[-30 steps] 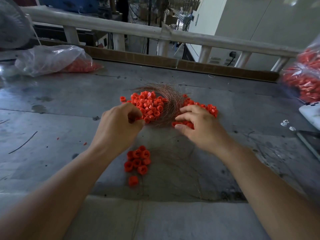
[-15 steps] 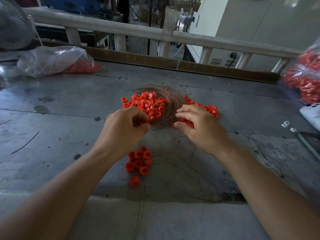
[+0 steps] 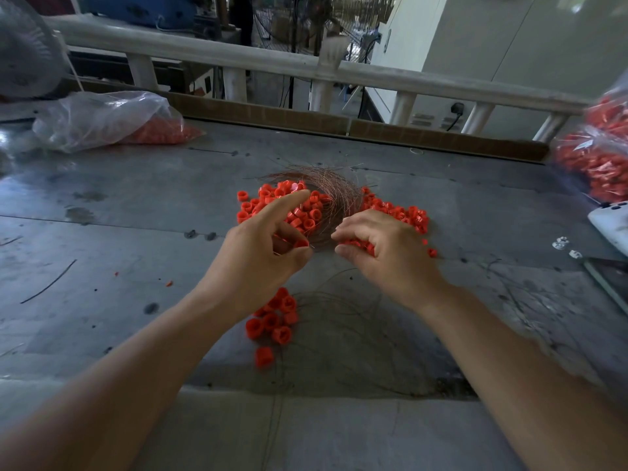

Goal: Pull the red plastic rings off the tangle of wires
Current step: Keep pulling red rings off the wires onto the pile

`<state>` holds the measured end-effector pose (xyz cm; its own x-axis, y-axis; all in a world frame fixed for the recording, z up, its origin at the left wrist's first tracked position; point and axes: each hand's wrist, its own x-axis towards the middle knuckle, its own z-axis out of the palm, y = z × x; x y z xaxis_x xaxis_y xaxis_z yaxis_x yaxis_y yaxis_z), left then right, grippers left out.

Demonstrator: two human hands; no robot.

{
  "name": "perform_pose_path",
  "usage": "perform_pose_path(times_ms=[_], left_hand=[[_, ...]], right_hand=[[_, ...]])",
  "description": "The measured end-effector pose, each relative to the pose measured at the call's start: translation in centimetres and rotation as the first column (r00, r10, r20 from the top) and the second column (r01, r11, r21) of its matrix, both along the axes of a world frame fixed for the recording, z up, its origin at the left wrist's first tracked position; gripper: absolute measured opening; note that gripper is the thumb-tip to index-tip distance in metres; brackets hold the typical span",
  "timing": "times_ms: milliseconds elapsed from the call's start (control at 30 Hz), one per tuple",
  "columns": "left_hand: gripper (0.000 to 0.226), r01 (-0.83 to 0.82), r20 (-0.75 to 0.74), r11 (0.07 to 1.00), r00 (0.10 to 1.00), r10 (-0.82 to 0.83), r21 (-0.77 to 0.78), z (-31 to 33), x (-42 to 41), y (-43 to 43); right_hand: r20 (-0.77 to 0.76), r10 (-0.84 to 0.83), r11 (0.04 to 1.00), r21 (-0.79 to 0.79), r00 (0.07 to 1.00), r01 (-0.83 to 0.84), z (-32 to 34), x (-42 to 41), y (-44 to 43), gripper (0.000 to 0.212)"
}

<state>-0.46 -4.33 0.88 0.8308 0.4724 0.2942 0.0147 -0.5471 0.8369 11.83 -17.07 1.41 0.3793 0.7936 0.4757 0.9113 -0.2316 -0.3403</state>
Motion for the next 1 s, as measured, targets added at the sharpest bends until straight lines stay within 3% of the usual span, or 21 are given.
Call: perform_pose_path(times_ms=[100,267,400,533,633,767,867,1000], left_hand=[[0.073,-0.003,0.031,1.0,0.999,0.003,0.0,-0.1,0.0,0.1],[0.024,-0.109,0.074,0.992,0.992,0.104,0.061,0.3,0.0,0.4],[0.024,-0.187,0.085,0.982,0.979,0.185,0.019,0.2,0.2,0.5],[0.023,-0.235,0.188,0.972,0.954,0.234,-0.019,0.5,0.0,0.8],[0.035,-0.149,0.32,0.979,0.929,0.187,-0.14,1.1,-0.4,0.9],[0.026,-0.022,0.478,0.983,0.872,0.107,-0.181,1.6,-0.9,0.2],[0.037,-0.001,0.582,0.974,0.802,0.135,-0.225,2.0,-1.2,0.3],[0.034,0.105,0.636,0.896,0.741,0.218,-0.431,2.8,-1.8,1.4]], right_hand=[[0.006,0.018,0.999,-0.048,1.0,-0.018,0.1,-0.3,0.0,0.016],[0.005,0.032,0.995,-0.09,0.999,-0.032,-0.1,-0.2,0.1,0.017],[0.01,0.023,0.994,-0.11,1.0,-0.021,-0.1,-0.1,0.1,0.024],[0.01,-0.02,0.993,-0.116,1.0,0.021,-0.2,0.2,0.1,0.031],[-0.004,-0.058,0.99,-0.127,0.998,0.057,-0.5,0.7,0.1,0.037],[-0.002,-0.088,0.977,-0.196,0.996,0.086,-1.1,1.2,0.1,0.048],[-0.036,-0.094,0.969,-0.231,0.995,0.083,-1.4,1.4,0.1,0.055],[-0.055,-0.114,0.96,-0.265,0.992,0.095,-1.7,1.8,-0.2,0.053]])
